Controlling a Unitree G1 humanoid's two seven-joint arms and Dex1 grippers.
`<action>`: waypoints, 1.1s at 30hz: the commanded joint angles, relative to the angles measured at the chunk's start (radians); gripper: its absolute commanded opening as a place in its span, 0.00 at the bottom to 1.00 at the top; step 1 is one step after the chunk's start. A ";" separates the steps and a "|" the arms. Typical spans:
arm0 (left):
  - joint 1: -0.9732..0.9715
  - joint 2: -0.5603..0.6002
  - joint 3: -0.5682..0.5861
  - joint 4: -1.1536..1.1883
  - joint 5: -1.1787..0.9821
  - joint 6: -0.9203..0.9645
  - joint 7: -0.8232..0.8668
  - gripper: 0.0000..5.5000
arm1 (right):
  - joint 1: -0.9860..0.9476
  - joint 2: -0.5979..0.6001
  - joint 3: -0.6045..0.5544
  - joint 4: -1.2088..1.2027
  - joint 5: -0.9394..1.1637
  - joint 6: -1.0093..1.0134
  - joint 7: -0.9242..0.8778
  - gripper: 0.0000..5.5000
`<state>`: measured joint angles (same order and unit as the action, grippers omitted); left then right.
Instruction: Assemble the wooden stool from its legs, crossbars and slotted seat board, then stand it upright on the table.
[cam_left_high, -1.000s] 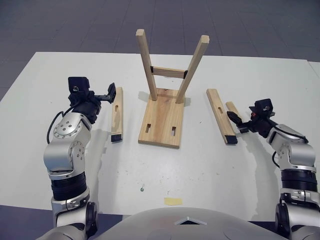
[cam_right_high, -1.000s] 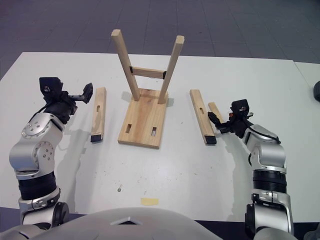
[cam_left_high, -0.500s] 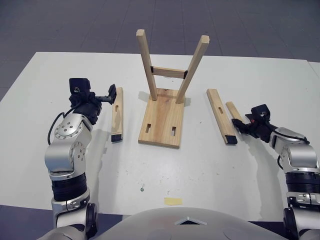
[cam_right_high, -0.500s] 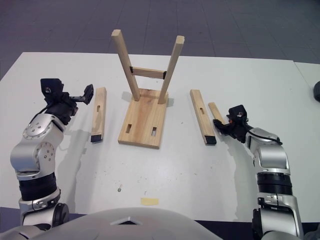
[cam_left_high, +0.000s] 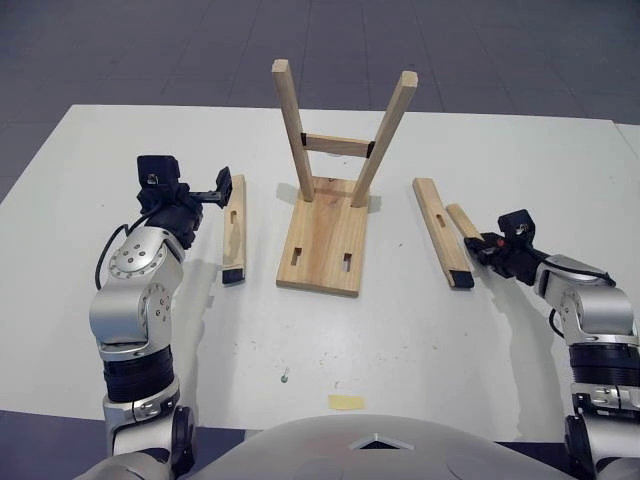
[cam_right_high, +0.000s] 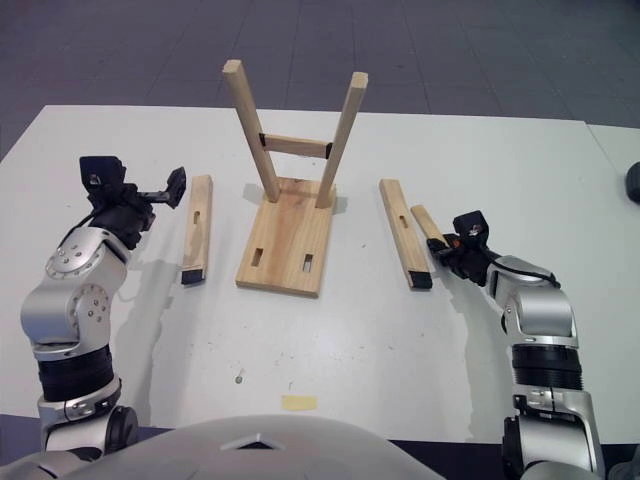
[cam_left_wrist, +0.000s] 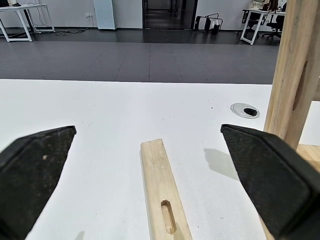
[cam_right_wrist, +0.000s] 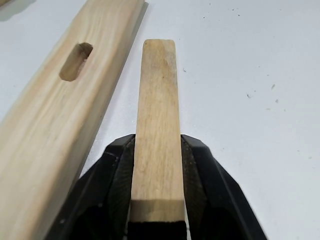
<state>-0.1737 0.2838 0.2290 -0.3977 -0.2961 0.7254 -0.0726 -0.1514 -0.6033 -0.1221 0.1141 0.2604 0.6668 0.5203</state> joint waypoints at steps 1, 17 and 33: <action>-0.025 0.003 0.020 0.012 -0.001 -0.003 0.002 0.98 | 0.003 0.049 0.008 0.064 -0.034 -0.042 -0.048 0.24; -0.452 -0.078 0.220 -0.111 -0.953 0.162 0.142 0.98 | -0.355 0.253 0.008 -0.338 0.018 -0.652 -0.189 0.24; -0.463 -0.057 -0.018 -0.130 -1.155 0.095 0.329 0.67 | -0.246 0.305 0.264 -0.521 0.101 -0.538 -0.005 0.24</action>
<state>-0.6268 0.2138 0.2377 -0.5264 -1.4458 0.8286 0.2419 -0.4089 -0.3071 0.1237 -0.3850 0.3731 0.1186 0.5071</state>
